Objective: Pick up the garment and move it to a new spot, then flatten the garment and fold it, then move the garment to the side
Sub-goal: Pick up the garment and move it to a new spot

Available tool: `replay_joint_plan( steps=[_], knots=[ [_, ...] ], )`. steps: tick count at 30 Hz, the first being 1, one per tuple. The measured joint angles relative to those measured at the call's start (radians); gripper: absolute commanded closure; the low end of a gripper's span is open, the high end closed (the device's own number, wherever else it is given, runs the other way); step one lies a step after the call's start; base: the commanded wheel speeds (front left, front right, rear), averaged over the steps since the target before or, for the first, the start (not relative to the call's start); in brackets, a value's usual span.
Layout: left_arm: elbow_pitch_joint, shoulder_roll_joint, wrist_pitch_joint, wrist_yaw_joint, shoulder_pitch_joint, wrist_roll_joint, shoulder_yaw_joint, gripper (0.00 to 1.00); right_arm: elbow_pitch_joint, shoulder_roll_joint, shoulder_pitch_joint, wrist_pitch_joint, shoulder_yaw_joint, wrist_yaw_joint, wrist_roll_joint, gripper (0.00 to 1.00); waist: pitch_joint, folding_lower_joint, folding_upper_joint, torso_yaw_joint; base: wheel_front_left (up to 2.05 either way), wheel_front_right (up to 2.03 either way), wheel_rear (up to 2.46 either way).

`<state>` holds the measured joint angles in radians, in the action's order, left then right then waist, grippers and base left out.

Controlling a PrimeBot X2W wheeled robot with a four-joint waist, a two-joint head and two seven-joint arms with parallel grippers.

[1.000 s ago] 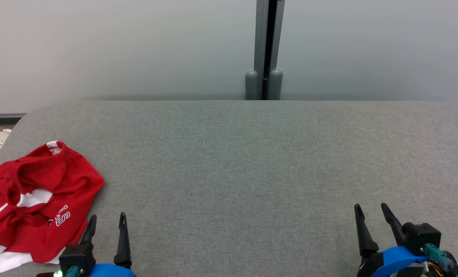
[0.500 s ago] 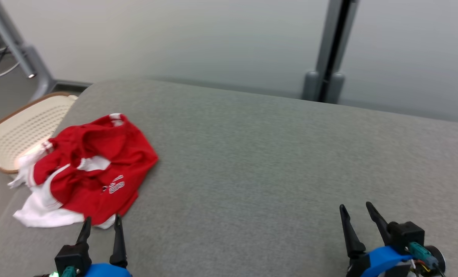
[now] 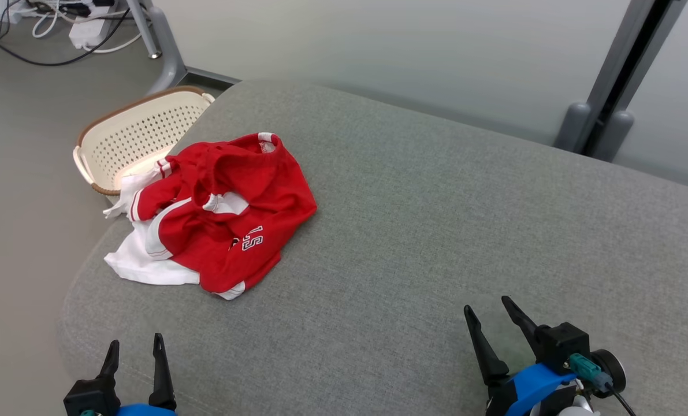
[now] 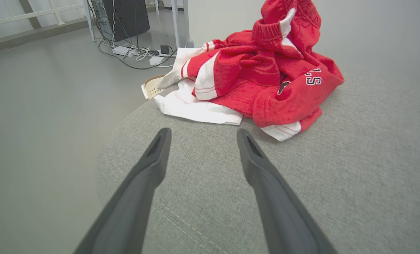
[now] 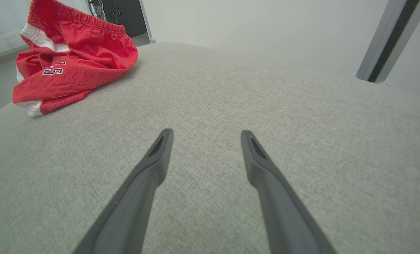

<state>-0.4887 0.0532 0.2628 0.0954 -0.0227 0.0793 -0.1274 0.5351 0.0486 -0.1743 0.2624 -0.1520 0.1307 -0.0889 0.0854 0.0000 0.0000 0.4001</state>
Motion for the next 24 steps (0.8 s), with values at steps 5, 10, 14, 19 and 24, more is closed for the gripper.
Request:
replay_joint_plan(
  steps=[5,10,14,19,24],
  knots=[
    [-0.019,0.016,0.000,0.021,-0.055,0.031,-0.016,0.00,0.004,0.000,-0.015,0.000,-0.017,0.000,0.013,0.00,0.039,0.0000,0.0000,-0.013,0.00,0.00,0.00],
    [-0.013,0.091,0.000,0.030,-0.189,0.091,-0.001,0.00,0.010,0.019,-0.031,0.000,-0.011,0.000,0.019,0.00,0.097,0.0000,0.0000,-0.039,0.00,0.00,0.00],
    [-0.027,0.180,0.000,0.035,-0.294,0.216,0.123,0.00,0.015,0.029,-0.048,0.000,-0.010,0.000,0.020,0.00,0.145,0.0001,0.0000,-0.062,0.00,0.00,0.00],
    [-0.069,0.313,0.000,0.035,-0.427,0.369,0.284,0.00,0.009,0.027,-0.079,0.005,-0.016,0.001,0.020,0.00,0.197,0.0001,0.0000,-0.089,0.00,0.00,0.00],
    [-0.124,0.391,0.000,0.035,-0.508,0.516,0.451,0.00,0.009,0.021,-0.109,0.009,-0.033,0.001,0.025,0.00,0.232,0.0000,0.0000,-0.118,0.00,0.00,0.00]
  ],
)
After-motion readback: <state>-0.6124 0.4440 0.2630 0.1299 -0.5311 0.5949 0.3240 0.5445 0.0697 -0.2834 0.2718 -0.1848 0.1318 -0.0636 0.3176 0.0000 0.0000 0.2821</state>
